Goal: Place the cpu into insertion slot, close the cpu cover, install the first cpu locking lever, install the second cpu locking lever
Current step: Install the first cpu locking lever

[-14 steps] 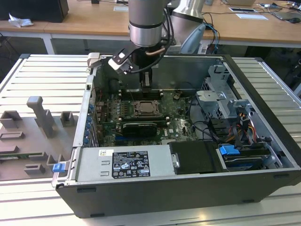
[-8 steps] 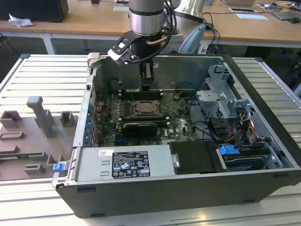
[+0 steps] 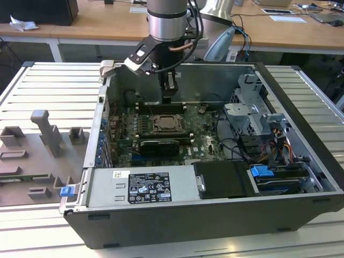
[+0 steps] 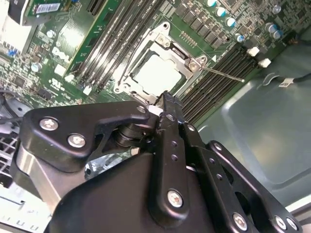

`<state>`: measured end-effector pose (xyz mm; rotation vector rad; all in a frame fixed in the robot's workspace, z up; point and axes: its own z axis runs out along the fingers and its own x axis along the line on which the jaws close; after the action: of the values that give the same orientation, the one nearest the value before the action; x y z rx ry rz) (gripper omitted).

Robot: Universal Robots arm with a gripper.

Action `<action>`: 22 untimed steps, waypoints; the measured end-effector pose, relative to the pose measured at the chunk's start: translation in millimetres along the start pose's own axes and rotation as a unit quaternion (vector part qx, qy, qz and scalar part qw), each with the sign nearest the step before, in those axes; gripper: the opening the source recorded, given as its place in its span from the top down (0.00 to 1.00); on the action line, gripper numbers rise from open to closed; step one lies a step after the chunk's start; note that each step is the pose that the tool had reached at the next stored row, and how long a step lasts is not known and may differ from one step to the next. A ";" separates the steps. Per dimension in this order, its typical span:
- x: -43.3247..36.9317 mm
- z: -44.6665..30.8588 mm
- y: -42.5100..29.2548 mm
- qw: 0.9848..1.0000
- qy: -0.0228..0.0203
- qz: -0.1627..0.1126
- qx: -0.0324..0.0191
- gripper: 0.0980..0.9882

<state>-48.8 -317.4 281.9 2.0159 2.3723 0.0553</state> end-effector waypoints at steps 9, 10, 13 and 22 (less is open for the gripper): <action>-0.1 -0.1 0.0 0.999 0.002 -0.035 0.000 0.99; -0.1 0.0 0.0 0.999 0.002 -0.038 0.000 0.99; -0.1 -0.1 0.0 0.999 0.002 -0.045 0.000 0.99; -0.2 -0.1 0.0 0.997 0.003 -0.075 0.000 0.99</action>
<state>-48.8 -317.6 281.9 1.8327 2.5200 0.0585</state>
